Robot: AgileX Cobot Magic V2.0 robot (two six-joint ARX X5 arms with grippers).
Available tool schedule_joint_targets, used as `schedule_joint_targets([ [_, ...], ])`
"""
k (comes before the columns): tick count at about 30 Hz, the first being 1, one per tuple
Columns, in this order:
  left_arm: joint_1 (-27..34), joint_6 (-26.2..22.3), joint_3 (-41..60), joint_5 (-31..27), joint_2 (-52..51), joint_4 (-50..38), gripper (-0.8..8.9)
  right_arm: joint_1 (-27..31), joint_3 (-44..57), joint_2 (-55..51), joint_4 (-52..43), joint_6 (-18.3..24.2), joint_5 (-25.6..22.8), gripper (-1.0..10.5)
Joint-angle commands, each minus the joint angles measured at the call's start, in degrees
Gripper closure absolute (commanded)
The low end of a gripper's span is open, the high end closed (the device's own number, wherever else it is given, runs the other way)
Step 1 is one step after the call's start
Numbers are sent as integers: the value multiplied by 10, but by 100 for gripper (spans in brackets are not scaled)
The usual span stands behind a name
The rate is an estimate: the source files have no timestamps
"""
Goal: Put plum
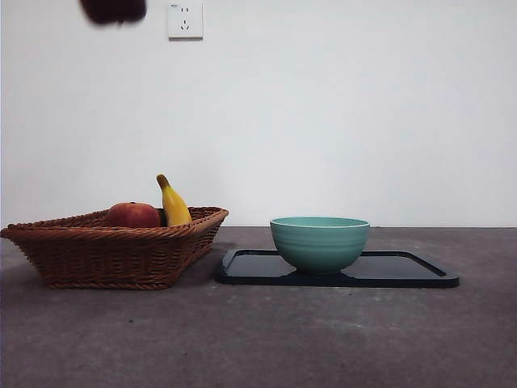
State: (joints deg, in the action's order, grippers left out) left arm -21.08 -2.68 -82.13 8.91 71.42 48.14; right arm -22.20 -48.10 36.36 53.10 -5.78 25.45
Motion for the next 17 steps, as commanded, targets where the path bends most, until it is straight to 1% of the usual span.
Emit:
schedule_joint_targets([
  [1,12,-17,59,-1,-5,-66,597,-3,-3,2,-6,7,0,733],
  [7,32,-18,181,-1,1,-203,598,-3,-3,2,-5,6,0,733],
  [11,38,-21,236,-1,25,-271,598,-3,-3,2,-5,6,0,733],
  [14,43,-32,254,-1,52,-301,598,-3,-3,2,-5,5,0,733],
  [17,44,-40,255,-1,90,-314,598,-3,-3,2,-6,5,0,733],
])
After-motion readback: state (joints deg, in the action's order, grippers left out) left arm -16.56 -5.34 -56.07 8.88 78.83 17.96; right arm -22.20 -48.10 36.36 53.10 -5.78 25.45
